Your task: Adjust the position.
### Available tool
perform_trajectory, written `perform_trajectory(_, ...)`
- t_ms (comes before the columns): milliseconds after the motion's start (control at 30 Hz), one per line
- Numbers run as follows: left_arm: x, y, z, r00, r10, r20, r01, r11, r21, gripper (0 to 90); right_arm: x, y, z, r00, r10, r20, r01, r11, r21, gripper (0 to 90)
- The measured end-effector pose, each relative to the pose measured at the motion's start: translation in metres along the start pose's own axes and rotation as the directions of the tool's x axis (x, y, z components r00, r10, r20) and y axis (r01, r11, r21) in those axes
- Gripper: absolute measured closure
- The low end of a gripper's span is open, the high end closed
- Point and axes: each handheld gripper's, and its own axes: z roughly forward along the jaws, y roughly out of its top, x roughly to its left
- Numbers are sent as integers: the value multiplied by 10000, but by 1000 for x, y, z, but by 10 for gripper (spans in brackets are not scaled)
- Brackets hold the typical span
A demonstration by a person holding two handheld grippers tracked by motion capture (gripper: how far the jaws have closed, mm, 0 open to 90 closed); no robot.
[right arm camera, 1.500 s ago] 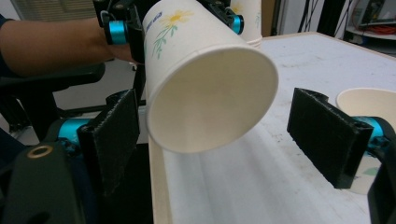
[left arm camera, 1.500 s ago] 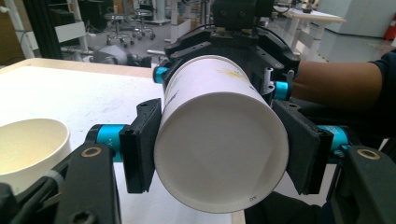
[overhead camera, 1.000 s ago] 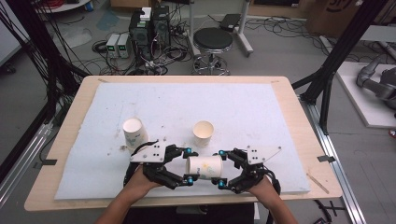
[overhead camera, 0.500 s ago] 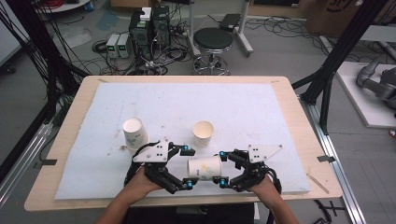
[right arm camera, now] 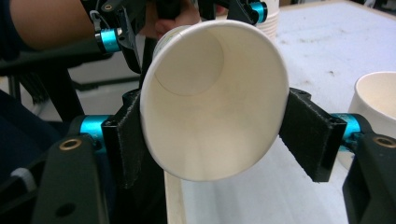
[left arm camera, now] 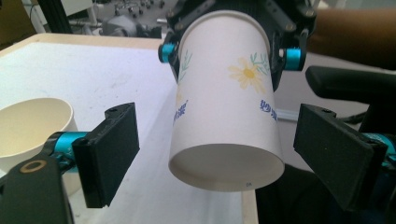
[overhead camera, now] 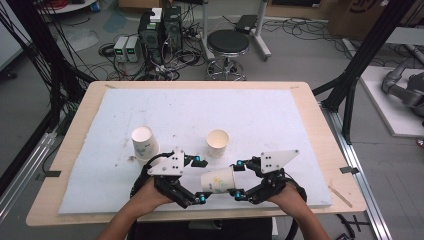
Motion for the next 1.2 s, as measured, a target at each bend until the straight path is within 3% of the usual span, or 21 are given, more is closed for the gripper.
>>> perform_trajectory(200,0,3,3,9995,286,-121,-279,9981,550,143,3,14,1,9987,-462,207,438,9938,1024,287)
perform_trajectory(367,0,4,5,9992,370,-151,-355,9956,867,144,4,24,5,9944,-979,402,878,9754,2021,287)
perform_trajectory(533,0,4,9,9988,438,-221,-408,9916,1225,145,6,32,9,9911,-1257,431,1101,9583,2638,286)
perform_trajectory(967,1,5,16,9988,416,-251,-364,9833,1783,149,8,55,21,9799,-1953,407,1614,8962,4133,285)
perform_trajectory(1200,1,5,21,9986,504,-185,-450,9737,2233,153,9,63,27,9774,-2095,284,1726,8681,4654,283)
